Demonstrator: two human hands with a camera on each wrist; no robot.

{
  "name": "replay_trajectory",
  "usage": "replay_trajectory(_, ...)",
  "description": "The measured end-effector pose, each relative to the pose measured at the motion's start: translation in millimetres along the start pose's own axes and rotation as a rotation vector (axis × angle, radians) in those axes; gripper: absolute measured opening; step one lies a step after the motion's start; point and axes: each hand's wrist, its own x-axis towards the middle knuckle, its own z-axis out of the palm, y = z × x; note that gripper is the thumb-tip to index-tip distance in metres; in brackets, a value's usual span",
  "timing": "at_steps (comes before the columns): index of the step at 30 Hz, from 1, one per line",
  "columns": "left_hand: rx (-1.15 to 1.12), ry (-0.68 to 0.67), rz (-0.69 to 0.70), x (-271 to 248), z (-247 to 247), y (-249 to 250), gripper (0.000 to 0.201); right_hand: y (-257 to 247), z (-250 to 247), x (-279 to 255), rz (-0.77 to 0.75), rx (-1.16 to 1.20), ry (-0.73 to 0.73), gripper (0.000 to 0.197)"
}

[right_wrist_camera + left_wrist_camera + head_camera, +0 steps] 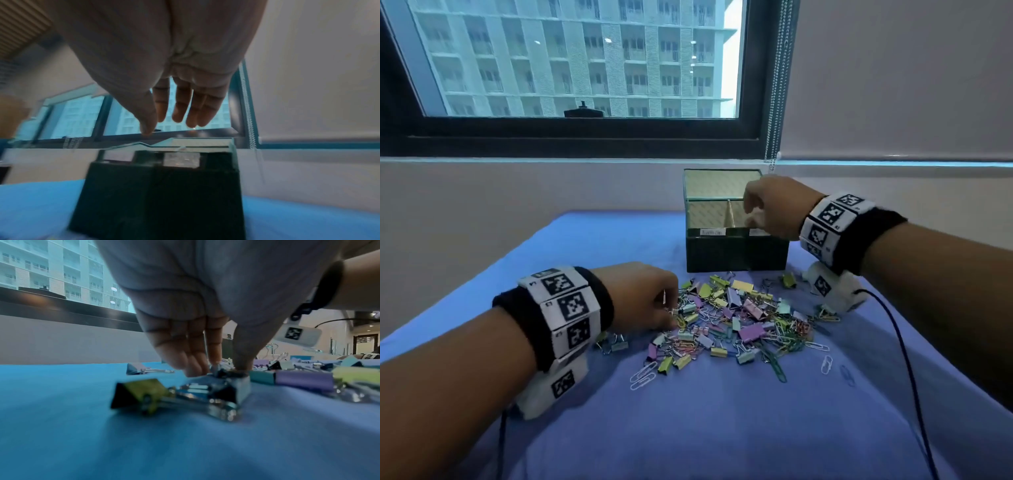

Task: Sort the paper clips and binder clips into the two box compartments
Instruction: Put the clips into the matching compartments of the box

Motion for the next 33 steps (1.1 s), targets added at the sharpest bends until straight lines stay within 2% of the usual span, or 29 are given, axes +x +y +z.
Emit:
replay_trajectory(2, -0.024, 0.051, 0.018, 0, 1, -2, 0.022, -3, -9, -35, -0.057, 0.055, -0.12, 0.008)
replay_trajectory(6, -0.068, 0.173, 0.081, -1, 0, -4, 0.007, 4, -19, -99, 0.006, 0.225, -0.555, 0.007)
replay_trajectory(8, -0.115, 0.271, 0.081, -3, -4, -3, 0.004, 8, -12, -113, 0.022, 0.197, -0.614, 0.013)
replay_trajectory(10, -0.196, 0.373, 0.076, -6, -8, -5, 0.008, 9, -3, -117, 0.044, 0.161, -0.595, 0.031)
replay_trajectory(12, -0.227, 0.415, 0.106, -8, -8, -6, 0.012, 8, 3, -115, 0.067, 0.143, -0.547, 0.037)
replay_trajectory(14, -0.251, 0.389, 0.108, -10, -6, -5, 0.011, 7, 9, -110, 0.075, 0.123, -0.505, 0.03)
replay_trajectory(17, -0.257, 0.243, 0.061, -11, -7, 2, 0.024, 7, 17, -105, 0.075, 0.047, -0.436, 0.016)
replay_trajectory(18, -0.225, 0.223, 0.083, -14, -9, 4, 0.026, 8, 20, -104, 0.075, 0.028, -0.414, 0.014)
replay_trajectory(21, -0.085, 0.278, 0.24, -32, -22, 5, 0.019, 8, 23, -100, 0.059, 0.013, -0.357, 0.014)
replay_trajectory(23, 0.136, 0.155, 0.251, -46, -27, 6, 0.032, 11, 22, -98, 0.045, 0.024, -0.302, 0.016)
replay_trajectory(26, 0.401, -0.071, 0.113, -56, -19, 11, 0.052, 16, 21, -97, 0.046, 0.059, -0.239, 0.018)
replay_trajectory(28, 0.38, -0.101, 0.089, -57, -11, 15, 0.043, 17, 21, -97, 0.047, 0.091, -0.188, 0.023)
replay_trajectory(33, 0.257, -0.142, 0.147, -52, -9, 16, 0.018, 19, 21, -98, 0.07, 0.228, -0.108, 0.029)
